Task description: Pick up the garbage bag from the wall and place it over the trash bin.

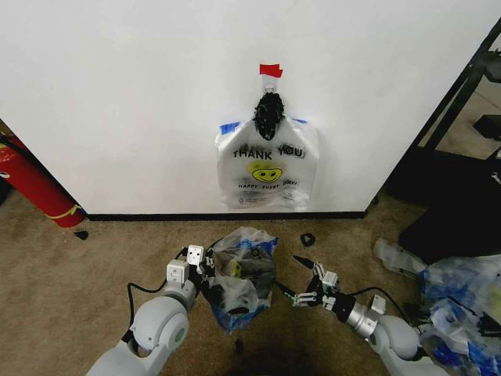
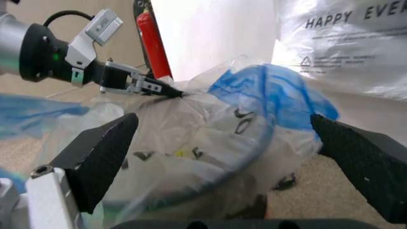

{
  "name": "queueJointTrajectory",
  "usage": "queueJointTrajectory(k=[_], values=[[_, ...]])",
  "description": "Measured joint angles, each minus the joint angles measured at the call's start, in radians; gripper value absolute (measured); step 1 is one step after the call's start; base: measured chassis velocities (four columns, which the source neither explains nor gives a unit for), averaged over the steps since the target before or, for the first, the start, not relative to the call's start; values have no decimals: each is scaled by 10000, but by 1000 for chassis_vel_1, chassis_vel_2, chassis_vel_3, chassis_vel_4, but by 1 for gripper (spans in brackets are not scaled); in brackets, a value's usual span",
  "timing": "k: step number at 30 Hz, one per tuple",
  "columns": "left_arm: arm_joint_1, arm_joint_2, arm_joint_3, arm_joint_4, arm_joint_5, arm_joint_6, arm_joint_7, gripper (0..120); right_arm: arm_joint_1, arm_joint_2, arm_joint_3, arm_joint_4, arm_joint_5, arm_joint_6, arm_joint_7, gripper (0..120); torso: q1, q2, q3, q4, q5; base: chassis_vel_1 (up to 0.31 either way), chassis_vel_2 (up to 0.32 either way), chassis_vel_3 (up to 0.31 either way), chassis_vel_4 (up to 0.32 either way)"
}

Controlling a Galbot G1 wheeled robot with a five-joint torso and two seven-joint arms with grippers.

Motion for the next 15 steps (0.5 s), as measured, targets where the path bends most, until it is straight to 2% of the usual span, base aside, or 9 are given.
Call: queueJointTrajectory(k=[8,10,14,15], values=[[-13,-49,63,25,6,-41,22,0,164,-461,-1328,910,175,-1446,2243,100,0,-2,0,0,1,0,0,0,0],[1,-87,87,26,23,-48,23,0,294,-609,-1933,1453,677,-2453,4096,100,0,-2,0,-1,-1,0,0,0,0],[56,-81,100,18,42,-58,23,0,600,-633,-2606,2359,1643,-4123,6887,100,0,-2,0,0,-1,0,0,0,0],[56,-81,100,18,42,-58,23,0,600,-633,-2606,2359,1643,-4123,6887,100,0,-2,0,0,-1,0,0,0,0]])
